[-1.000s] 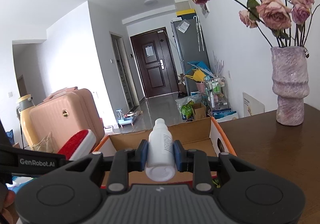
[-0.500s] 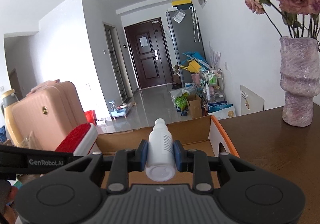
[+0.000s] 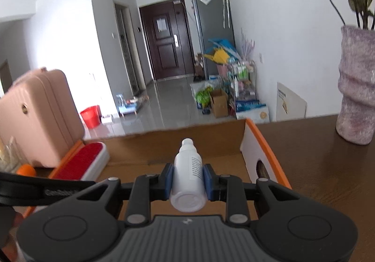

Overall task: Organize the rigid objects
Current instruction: 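Carry the lint brush and white bottle over the cardboard box with both tools, then open the right tool to drop the bottle in the box while the left tool releases the brush, then withdraw both tools from the box back over the table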

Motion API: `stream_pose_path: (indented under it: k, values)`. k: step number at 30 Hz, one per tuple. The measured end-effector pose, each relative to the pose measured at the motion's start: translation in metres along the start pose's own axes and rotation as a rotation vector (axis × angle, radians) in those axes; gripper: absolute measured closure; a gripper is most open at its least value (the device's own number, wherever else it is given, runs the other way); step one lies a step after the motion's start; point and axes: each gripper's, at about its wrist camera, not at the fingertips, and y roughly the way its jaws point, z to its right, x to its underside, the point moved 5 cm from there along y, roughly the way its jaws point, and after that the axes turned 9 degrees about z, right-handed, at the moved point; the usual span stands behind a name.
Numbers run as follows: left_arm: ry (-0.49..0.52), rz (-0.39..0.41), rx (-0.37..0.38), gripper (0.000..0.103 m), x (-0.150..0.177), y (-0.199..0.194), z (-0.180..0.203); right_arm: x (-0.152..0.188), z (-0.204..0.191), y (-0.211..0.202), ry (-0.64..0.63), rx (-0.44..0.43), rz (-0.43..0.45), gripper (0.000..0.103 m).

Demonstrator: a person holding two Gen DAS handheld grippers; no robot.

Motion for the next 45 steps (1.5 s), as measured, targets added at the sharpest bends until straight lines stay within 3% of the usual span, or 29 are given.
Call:
stream_pose_path:
  k: [8, 11, 13, 14, 20, 23, 33, 45]
  values:
    - [0.012, -0.021, 0.002, 0.045, 0.003, 0.002, 0.0, 0.021, -0.006, 0.013, -0.029, 0.002, -0.087, 0.076]
    - [0.024, -0.019, 0.023, 0.02, 0.001, -0.003, 0.002, 0.021, -0.009, 0.016, -0.04, 0.0, -0.108, 0.076]
    - [0.026, 0.011, 0.03, 0.01, -0.001, -0.01, 0.004, 0.021, -0.009, 0.017, -0.051, 0.018, -0.111, 0.073]
    - [0.029, 0.018, 0.026, 0.003, -0.002, -0.011, 0.004, 0.02, -0.009, 0.016, -0.051, 0.026, -0.12, 0.065]
    - [0.011, 0.034, 0.013, 0.0, -0.003, -0.016, -0.007, 0.01, 0.0, 0.003, -0.051, 0.089, -0.079, 0.015]
    - [-0.009, 0.05, 0.017, 0.0, -0.005, -0.021, -0.014, 0.004, 0.002, -0.007, -0.04, 0.09, -0.044, 0.001]
    - [-0.032, 0.147, 0.035, 0.0, -0.007, -0.051, -0.023, -0.006, 0.003, -0.036, -0.061, 0.064, 0.018, 0.0]
    - [-0.072, 0.299, 0.039, 0.0, 0.03, -0.127, -0.043, 0.001, 0.008, -0.124, -0.123, 0.041, 0.175, 0.0]
